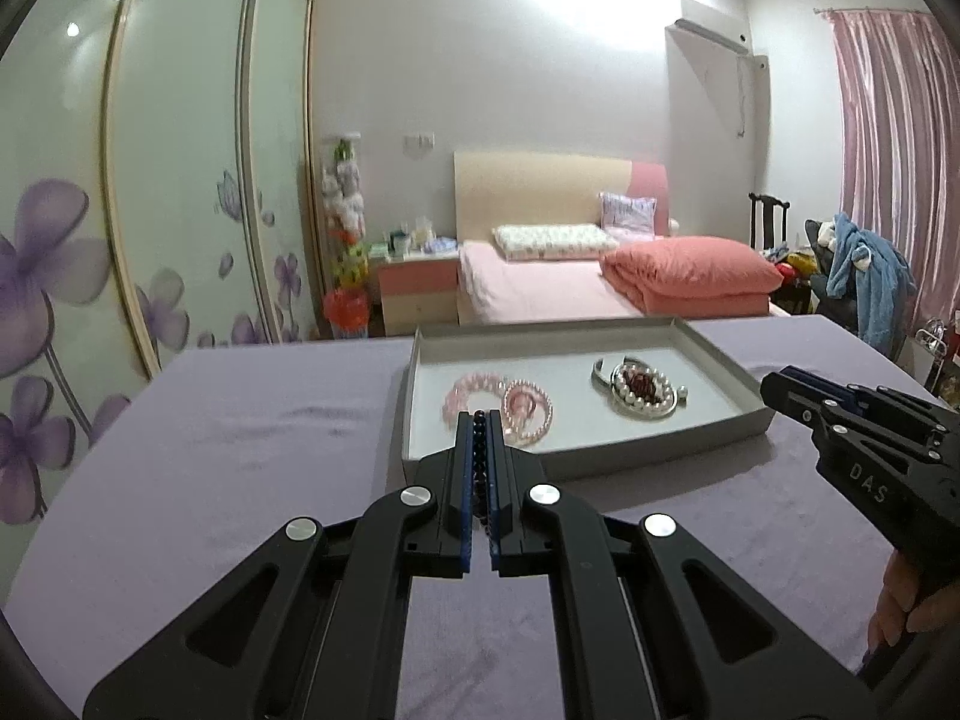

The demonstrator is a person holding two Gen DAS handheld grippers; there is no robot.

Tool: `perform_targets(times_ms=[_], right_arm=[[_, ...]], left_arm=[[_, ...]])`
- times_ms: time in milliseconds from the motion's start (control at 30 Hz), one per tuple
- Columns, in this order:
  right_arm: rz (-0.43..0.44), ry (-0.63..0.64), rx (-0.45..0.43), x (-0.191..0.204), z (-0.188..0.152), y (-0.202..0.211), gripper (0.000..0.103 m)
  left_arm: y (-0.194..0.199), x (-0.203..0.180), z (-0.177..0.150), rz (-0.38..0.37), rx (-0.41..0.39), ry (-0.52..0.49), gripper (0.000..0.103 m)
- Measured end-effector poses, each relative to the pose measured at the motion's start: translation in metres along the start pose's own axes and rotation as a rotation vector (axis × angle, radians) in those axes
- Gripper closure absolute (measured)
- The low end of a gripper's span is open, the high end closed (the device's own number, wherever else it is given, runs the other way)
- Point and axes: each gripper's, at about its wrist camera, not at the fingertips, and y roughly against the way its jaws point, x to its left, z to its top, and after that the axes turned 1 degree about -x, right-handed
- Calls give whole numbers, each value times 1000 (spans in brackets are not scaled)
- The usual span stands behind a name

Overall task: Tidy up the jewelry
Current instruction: 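Lift and carry the black bracelet with left while right carries the pearl earring to the box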

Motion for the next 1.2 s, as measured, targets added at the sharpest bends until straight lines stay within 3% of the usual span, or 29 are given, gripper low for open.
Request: perform_targets(times_ms=[400, 667, 1200], right_arm=[[-89, 51, -181, 9, 5, 23, 89], [-103, 45, -207, 8, 7, 25, 89], [-117, 33, -213, 7, 21, 7, 89]], left_arm=[[9, -10, 2, 5, -101, -5, 99], [15, -13, 3, -1, -142, 0, 99], [-5, -10, 16, -19, -114, 13, 99]])
